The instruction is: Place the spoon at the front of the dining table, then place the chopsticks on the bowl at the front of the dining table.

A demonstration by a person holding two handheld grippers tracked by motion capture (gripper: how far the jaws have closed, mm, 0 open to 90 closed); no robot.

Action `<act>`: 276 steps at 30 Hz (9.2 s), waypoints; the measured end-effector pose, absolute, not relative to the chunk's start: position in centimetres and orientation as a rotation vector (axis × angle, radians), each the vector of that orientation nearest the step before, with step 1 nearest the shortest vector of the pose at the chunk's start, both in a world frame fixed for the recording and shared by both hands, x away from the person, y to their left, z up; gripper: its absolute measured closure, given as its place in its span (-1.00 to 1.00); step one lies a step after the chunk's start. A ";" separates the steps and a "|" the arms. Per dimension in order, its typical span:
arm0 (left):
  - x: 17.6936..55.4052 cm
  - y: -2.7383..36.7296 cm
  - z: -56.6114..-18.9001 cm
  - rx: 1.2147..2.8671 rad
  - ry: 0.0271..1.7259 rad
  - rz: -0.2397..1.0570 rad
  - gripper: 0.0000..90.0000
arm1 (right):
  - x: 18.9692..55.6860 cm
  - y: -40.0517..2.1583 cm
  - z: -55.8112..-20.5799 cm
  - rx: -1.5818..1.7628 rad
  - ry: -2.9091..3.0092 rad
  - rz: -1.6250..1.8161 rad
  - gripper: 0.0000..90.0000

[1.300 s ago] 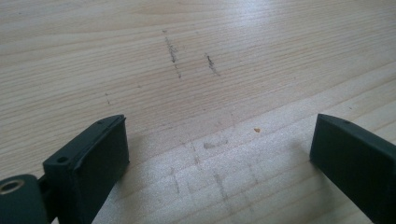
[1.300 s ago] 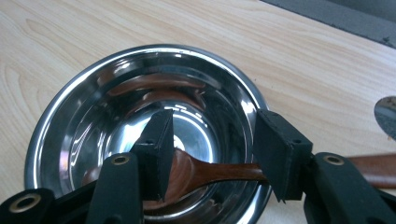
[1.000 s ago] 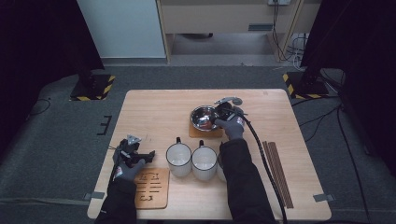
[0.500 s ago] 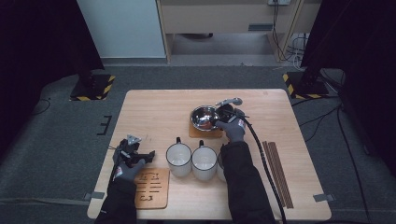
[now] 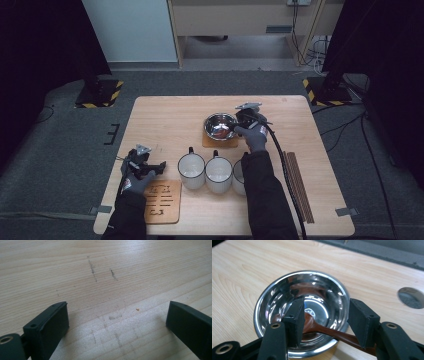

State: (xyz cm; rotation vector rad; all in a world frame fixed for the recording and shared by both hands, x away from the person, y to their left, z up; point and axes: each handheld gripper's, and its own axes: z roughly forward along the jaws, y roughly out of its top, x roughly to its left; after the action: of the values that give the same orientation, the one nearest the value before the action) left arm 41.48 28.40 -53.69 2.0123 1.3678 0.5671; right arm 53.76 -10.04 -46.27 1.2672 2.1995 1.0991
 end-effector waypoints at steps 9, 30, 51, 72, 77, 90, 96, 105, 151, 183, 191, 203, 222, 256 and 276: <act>41.5 28.4 -53.7 2.012 1.368 0.567 -0.93 | 52.4 -12.3 -43.6 1.251 2.127 1.157 0.03; 41.5 28.4 -53.7 2.012 1.368 0.567 -0.93 | 46.7 -19.5 -41.9 1.227 2.002 1.245 0.04; 41.5 28.4 -53.7 2.012 1.368 0.567 -0.93 | 41.5 -24.8 -43.1 1.228 1.955 1.291 0.06; 41.5 28.4 -53.7 2.012 1.368 0.567 -0.93 | 37.8 -27.1 -46.5 1.252 1.979 1.236 0.17; 41.5 28.4 -53.7 2.012 1.368 0.567 -0.93 | 37.0 -27.6 -47.1 1.268 1.975 1.225 0.18; 41.5 28.4 -53.7 2.012 1.369 0.566 -0.93 | 35.7 -27.6 -49.5 1.321 2.026 1.147 0.19; 41.5 28.4 -53.7 2.012 1.369 0.566 -0.93 | 35.6 -27.6 -50.4 1.344 2.044 1.145 0.19; 41.5 28.4 -53.7 2.012 1.369 0.566 -0.93 | 35.7 -27.0 -51.6 1.361 2.093 1.097 0.23; 41.5 28.4 -53.7 2.013 1.369 0.566 -0.93 | 35.7 -26.8 -52.5 1.403 2.145 0.997 0.31; 41.5 28.4 -53.7 2.012 1.370 0.567 -0.93 | 35.6 -26.1 -52.7 1.398 2.168 0.962 0.45; 41.5 28.4 -53.7 2.012 1.370 0.567 -0.93 | 35.6 -25.7 -52.7 1.399 2.181 0.949 0.59; 41.5 28.4 -53.7 2.011 1.370 0.567 -0.93 | 35.5 -25.4 -52.7 1.411 2.181 0.926 0.80; 41.5 28.4 -53.7 2.012 1.370 0.567 -0.93 | 35.0 -25.4 -52.2 1.404 2.170 0.951 0.80; 41.5 28.4 -53.7 2.012 1.370 0.567 -0.93 | 33.9 -25.0 -52.1 1.451 2.150 0.935 0.89; 41.5 28.4 -53.7 2.011 1.370 0.567 -0.93 | 34.9 -24.9 -49.5 1.438 2.090 1.022 0.89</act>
State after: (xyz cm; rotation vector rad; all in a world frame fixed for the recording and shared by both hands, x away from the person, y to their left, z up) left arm 41.49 28.37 -53.69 2.0114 1.3704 0.5668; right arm 34.89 -24.95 -49.50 1.4382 2.0904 1.0216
